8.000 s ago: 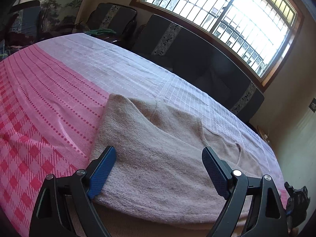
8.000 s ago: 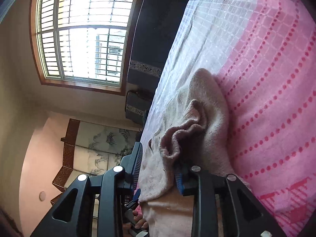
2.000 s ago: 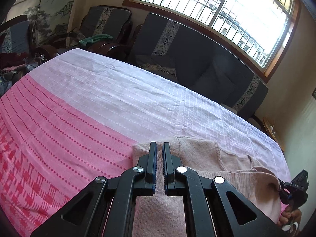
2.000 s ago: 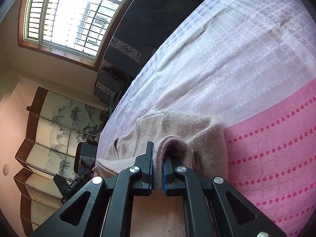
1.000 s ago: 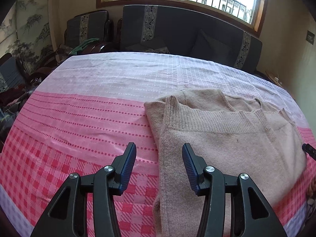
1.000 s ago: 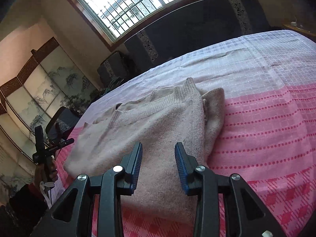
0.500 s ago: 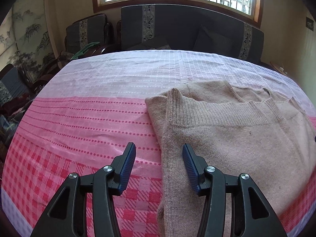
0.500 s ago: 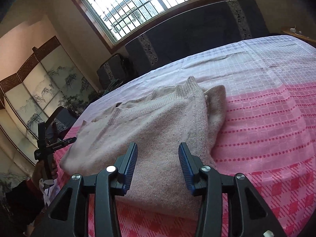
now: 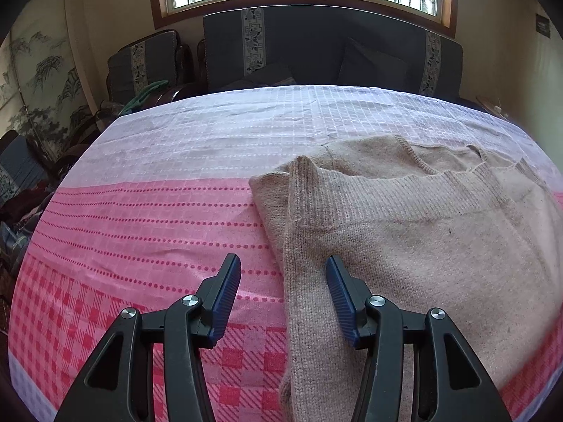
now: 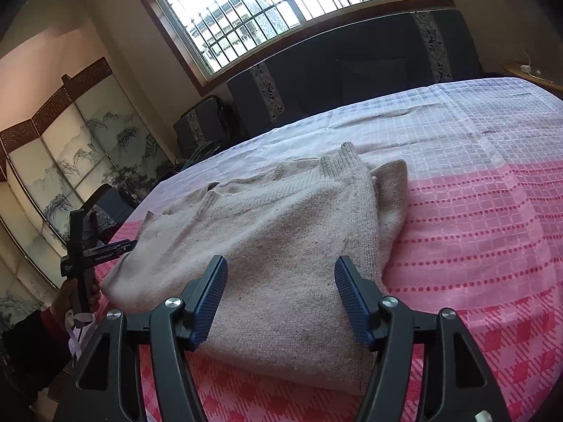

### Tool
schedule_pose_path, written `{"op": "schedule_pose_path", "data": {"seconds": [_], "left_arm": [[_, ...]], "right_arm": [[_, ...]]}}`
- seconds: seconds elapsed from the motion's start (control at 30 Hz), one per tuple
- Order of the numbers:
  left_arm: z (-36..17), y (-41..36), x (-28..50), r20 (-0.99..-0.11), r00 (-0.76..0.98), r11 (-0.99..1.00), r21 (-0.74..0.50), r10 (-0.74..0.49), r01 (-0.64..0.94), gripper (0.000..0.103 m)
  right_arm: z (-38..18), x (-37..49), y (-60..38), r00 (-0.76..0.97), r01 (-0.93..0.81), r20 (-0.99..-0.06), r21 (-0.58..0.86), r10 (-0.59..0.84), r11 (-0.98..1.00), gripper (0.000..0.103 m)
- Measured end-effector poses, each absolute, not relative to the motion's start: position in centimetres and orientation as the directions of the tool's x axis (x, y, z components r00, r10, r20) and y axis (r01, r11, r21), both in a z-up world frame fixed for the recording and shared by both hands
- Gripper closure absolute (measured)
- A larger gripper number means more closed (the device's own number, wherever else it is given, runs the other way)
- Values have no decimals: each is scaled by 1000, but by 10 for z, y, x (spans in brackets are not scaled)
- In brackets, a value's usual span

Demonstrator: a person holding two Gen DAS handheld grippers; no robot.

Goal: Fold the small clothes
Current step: 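Move the left tool to the folded edge of the sweater, then grasp the folded sweater edge with the left tool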

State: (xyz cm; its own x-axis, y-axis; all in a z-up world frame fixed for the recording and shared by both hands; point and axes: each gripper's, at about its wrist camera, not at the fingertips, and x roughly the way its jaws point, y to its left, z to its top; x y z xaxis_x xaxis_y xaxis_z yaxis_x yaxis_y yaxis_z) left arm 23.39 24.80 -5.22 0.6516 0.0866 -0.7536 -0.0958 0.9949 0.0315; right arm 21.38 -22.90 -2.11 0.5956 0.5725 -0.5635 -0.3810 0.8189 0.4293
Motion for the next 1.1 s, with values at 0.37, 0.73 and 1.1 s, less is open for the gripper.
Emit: {"op": "schedule_pose_path", "data": {"seconds": [0.37, 0.73, 1.1], "left_arm": [[-56, 265, 240, -776, 600, 972, -235, -196, 14, 72], [-66, 310, 262, -742, 531, 888, -458, -409, 43, 64], [-67, 288, 276, -742, 516, 868, -497, -428, 5, 70]], "right_arm": [[-19, 212, -228, 598, -383, -563, 425, 571, 820, 35], [-19, 213, -227, 597, -384, -562, 427, 573, 819, 32], [-19, 213, -225, 598, -382, -566, 421, 567, 823, 30]]}}
